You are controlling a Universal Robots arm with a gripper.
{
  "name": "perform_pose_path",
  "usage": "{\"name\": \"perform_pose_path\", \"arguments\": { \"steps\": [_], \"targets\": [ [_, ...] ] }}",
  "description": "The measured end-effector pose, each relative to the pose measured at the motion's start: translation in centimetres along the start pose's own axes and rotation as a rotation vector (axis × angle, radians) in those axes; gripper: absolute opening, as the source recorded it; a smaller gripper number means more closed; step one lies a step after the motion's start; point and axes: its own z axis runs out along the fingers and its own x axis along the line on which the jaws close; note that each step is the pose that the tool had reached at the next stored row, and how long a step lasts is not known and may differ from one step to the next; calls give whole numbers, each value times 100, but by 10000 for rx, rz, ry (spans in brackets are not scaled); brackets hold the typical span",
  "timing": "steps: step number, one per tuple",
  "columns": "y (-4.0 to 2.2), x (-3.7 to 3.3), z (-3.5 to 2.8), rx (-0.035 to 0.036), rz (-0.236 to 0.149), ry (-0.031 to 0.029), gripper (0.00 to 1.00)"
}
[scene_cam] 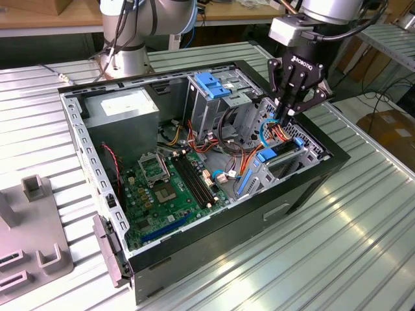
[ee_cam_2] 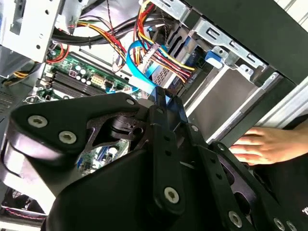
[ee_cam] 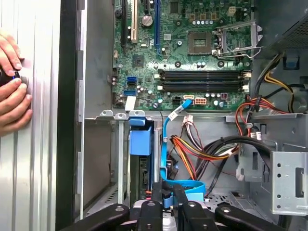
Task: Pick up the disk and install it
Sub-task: 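Insert the second disk wire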
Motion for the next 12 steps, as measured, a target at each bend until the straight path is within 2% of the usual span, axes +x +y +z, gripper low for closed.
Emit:
{"name": "perform_pose_path", "arguments": {
  "steps": [1,2,4,12],
  "targets": [
    [0,-5,7,-1,2,64,22],
    [0,-9,14,-2,3,114,16],
    [0,-12,20,-2,5,155,16],
    [-1,-12,26,-2,4,156,16]
  ]
}}
